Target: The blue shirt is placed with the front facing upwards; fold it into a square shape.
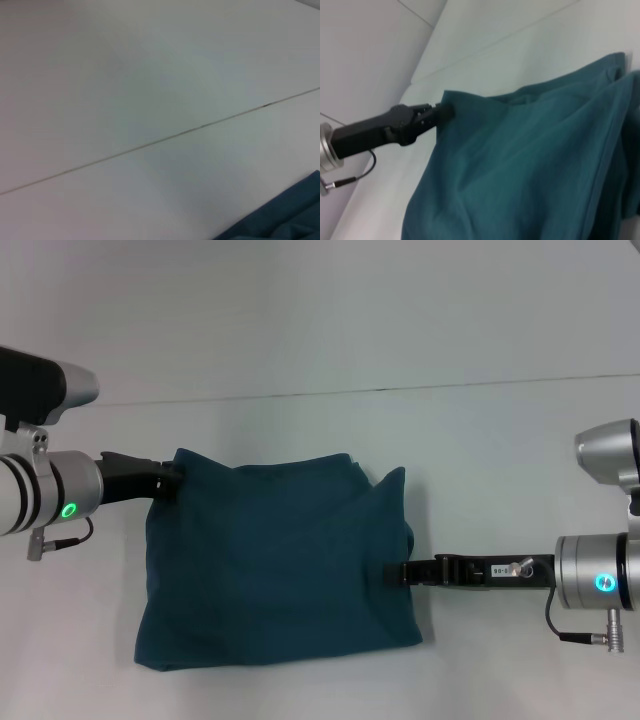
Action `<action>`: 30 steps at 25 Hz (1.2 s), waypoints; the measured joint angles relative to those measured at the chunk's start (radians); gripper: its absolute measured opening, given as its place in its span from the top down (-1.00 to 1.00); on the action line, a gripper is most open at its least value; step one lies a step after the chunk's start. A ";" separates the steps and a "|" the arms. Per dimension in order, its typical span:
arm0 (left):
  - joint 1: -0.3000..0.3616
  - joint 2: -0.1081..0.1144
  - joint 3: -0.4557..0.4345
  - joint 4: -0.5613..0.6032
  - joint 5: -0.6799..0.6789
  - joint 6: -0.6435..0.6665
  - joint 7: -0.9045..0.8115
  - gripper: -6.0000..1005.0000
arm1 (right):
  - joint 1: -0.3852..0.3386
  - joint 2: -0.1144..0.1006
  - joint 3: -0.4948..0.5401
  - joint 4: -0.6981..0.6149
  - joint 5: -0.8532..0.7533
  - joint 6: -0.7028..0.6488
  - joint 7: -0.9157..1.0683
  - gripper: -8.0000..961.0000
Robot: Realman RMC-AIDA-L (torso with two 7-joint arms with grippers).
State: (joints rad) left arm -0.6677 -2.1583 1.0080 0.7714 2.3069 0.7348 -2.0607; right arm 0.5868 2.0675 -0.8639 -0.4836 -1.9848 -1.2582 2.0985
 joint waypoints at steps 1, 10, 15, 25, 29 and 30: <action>0.000 0.000 0.000 -0.001 0.000 0.000 0.001 0.87 | 0.000 0.000 -0.005 0.003 0.000 0.005 0.000 0.05; -0.001 0.000 0.001 -0.001 0.000 -0.008 0.002 0.83 | -0.011 0.000 -0.019 0.010 -0.012 0.023 0.005 0.64; -0.001 0.001 -0.003 -0.001 0.000 -0.011 0.002 0.81 | -0.019 -0.004 -0.020 0.020 -0.015 0.023 0.007 0.83; -0.002 0.004 -0.006 0.001 0.021 -0.012 0.000 0.76 | -0.028 -0.006 -0.013 0.021 -0.015 0.023 0.003 0.96; -0.002 0.002 -0.005 0.002 0.022 -0.010 -0.001 0.74 | -0.028 -0.005 -0.010 0.019 -0.012 0.023 0.001 0.96; -0.002 0.001 -0.006 0.007 0.021 -0.008 -0.001 0.74 | -0.028 -0.005 -0.010 0.017 -0.012 0.023 0.000 0.96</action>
State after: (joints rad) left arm -0.6696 -2.1576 1.0019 0.7781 2.3276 0.7268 -2.0615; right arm 0.5584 2.0628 -0.8737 -0.4664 -1.9966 -1.2348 2.0989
